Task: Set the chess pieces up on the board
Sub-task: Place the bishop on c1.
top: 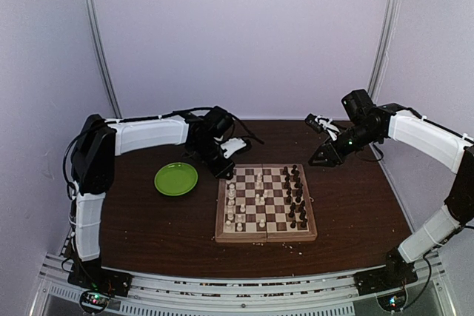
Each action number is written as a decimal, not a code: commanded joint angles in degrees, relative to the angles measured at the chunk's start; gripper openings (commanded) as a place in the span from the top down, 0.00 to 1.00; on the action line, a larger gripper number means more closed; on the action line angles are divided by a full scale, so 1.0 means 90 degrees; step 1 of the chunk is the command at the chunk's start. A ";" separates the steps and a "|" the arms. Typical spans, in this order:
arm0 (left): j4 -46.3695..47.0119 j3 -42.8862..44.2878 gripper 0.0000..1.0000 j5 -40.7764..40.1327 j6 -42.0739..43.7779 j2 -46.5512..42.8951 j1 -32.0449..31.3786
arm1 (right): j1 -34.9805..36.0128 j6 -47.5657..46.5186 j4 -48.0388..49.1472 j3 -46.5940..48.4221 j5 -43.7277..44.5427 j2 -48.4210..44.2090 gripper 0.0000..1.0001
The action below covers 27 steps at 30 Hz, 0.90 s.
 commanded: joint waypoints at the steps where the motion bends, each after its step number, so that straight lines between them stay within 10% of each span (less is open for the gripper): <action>1: 0.0185 0.0084 0.92 0.0246 0.0028 0.0014 -0.0012 | -0.0014 -0.0068 -0.0037 0.0203 -0.0033 0.0078 0.65; 27: 0.0270 0.0106 0.89 0.0378 -0.0182 0.0324 -0.0022 | -0.0008 -0.0087 -0.0066 0.0221 -0.0024 0.0173 0.65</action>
